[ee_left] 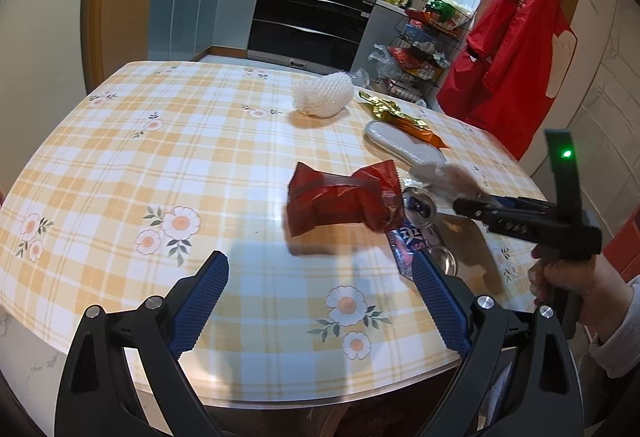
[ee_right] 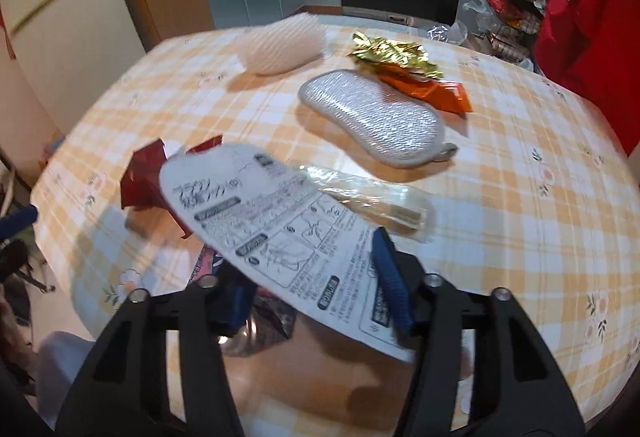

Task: Collect trash
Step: 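Grasp the red plastic bag with the left tool while the right tool holds the card, then carry the red bag and card over the bin and open both tools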

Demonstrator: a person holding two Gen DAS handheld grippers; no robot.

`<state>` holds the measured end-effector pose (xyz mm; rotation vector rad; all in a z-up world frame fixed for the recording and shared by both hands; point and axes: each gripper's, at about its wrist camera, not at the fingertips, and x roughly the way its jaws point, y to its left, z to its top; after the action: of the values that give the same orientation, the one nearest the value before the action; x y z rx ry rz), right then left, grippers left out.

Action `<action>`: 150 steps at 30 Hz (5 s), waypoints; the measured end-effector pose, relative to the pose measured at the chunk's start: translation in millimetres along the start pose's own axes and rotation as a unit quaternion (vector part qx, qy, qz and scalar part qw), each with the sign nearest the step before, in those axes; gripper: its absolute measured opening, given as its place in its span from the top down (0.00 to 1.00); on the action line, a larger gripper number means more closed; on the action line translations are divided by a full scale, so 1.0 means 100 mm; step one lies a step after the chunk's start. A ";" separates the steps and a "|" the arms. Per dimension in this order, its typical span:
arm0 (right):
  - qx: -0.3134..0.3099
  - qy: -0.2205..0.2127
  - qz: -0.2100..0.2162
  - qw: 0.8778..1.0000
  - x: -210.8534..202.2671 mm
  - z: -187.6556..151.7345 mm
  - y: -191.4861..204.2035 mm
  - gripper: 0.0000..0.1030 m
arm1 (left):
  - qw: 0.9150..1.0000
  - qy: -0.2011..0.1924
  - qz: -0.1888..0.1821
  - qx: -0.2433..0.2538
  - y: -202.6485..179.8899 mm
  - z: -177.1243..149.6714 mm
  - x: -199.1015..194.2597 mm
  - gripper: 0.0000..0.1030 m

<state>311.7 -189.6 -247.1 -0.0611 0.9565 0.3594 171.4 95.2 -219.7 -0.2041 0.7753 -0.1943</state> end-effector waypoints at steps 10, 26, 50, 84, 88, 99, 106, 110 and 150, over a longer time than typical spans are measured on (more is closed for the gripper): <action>0.043 -0.050 0.018 0.998 -0.41 -0.08 -0.42 0.76 | 1.000 0.020 -0.021 0.009 -0.16 0.09 0.20 0.12; 0.063 -0.096 0.022 0.993 -0.71 -0.24 -0.75 0.87 | 0.996 0.059 -0.008 0.065 -0.20 0.38 0.69 0.13; 0.109 -0.095 0.018 0.989 -0.75 -0.45 -0.92 0.87 | 0.951 0.138 -0.044 0.274 -0.37 0.56 1.42 0.81; 0.099 -0.144 0.063 0.983 -1.62 -0.83 -0.48 0.87 | 0.989 0.059 -0.034 0.134 -0.72 0.00 -0.42 0.84; 0.096 -0.147 0.067 0.982 -1.72 -0.93 -0.44 0.87 | 0.990 0.060 -0.051 0.113 -0.82 -0.19 -0.56 0.84; 0.092 -0.152 0.073 0.981 -1.94 -1.15 -0.35 0.87 | 0.989 0.094 -0.090 0.076 -1.13 -0.85 -0.64 0.84; 0.087 -0.140 0.078 0.983 -1.97 -1.27 -0.30 0.87 | 0.985 0.102 -0.113 0.082 -1.30 -1.05 -0.60 0.49; 0.076 -0.130 0.085 0.985 -1.95 -1.32 -0.20 0.87 | 0.992 0.070 -0.078 0.070 -1.28 -0.96 -0.75 0.19; -0.013 -0.037 0.108 0.993 -1.61 -1.52 0.59 0.40 | 0.999 -0.029 0.037 -0.022 -0.68 -0.71 -1.27 0.06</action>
<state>88.9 -209.4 -199.0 0.0334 0.8877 0.5700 25.5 53.0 -166.6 -0.2220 0.7284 -0.1000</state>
